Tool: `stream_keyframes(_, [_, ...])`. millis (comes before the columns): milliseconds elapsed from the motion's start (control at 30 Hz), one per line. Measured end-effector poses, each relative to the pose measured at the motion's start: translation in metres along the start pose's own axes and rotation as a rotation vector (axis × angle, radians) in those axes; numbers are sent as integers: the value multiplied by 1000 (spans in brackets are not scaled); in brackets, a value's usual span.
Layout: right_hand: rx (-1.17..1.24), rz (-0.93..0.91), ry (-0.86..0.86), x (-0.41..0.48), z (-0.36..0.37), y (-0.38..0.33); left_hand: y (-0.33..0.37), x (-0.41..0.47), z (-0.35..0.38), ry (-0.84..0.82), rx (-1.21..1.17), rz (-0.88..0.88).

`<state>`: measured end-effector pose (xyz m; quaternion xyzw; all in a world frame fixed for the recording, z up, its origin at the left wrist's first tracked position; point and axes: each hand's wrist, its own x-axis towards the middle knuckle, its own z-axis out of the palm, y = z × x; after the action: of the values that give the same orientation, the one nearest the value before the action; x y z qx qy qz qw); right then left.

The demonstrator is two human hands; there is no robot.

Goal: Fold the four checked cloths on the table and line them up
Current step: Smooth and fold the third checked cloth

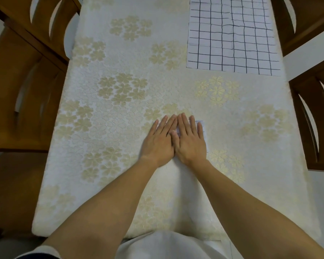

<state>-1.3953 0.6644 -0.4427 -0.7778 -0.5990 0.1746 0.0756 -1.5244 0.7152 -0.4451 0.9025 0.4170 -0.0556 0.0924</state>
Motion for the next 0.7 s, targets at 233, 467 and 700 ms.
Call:
stream_keyframes(233, [-127, 47, -6, -5, -10, 30, -16, -7, -6, -17, -32, -73])
stream_keyframes(467, [-96, 97, -50, -11, -29, 48, -42, -23, -16, -55, 8, -99])
stream_keyframes(700, [-84, -127, -63, -15, 3, 3, 29, -9, -22, -30, -276, -66])
